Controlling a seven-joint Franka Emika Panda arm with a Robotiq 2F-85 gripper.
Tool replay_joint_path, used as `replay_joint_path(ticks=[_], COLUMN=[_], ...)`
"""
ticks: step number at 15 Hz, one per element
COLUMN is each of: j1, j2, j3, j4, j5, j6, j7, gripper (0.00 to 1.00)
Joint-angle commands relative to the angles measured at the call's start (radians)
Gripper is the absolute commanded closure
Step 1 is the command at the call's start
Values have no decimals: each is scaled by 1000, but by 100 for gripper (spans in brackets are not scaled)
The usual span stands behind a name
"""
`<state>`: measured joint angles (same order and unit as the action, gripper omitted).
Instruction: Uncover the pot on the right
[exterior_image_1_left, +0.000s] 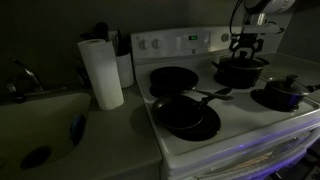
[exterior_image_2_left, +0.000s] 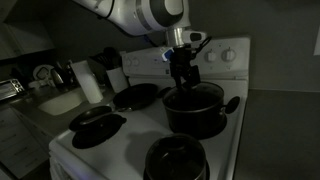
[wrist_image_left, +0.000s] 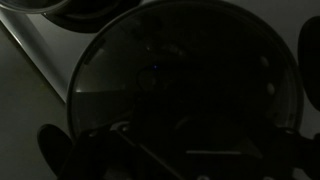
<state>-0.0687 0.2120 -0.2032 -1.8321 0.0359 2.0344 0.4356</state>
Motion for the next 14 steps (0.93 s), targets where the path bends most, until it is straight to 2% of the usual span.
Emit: replay_joint_path(ticks=[1,7,9,14], j1=[-26,-45,-52,-48], j2=[14,12,15,12], j3=[10,5,6,15], j4=[14,22,23,30], j5=[5,7,9,13], j6=[-3,-5,-9,-6], j7=[-4,-11,-21,-29], gripper=[0,0,26,62])
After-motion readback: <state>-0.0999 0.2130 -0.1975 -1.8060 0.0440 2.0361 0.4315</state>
